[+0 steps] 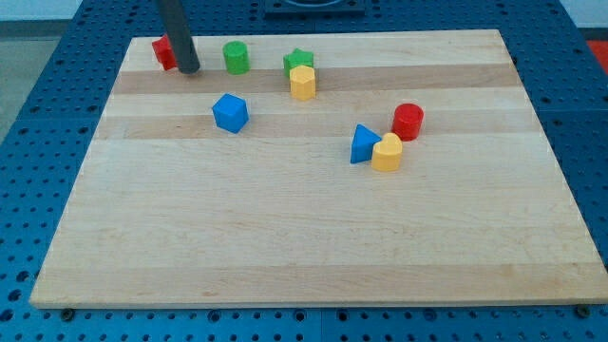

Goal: Move green circle closer to the green star

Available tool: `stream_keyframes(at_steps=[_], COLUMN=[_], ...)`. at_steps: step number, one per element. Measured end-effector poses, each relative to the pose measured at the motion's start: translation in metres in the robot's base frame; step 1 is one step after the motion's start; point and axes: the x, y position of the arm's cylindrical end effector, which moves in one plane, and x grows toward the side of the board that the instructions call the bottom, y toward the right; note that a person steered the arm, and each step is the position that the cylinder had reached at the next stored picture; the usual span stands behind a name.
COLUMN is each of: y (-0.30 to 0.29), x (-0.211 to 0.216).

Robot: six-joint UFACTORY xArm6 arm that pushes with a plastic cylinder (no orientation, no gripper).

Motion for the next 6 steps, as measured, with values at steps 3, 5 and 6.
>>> stream_keyframes(at_steps=[3, 5, 6], y=[0.037, 0.092, 0.106], x=[-0.014, -0.014, -0.004])
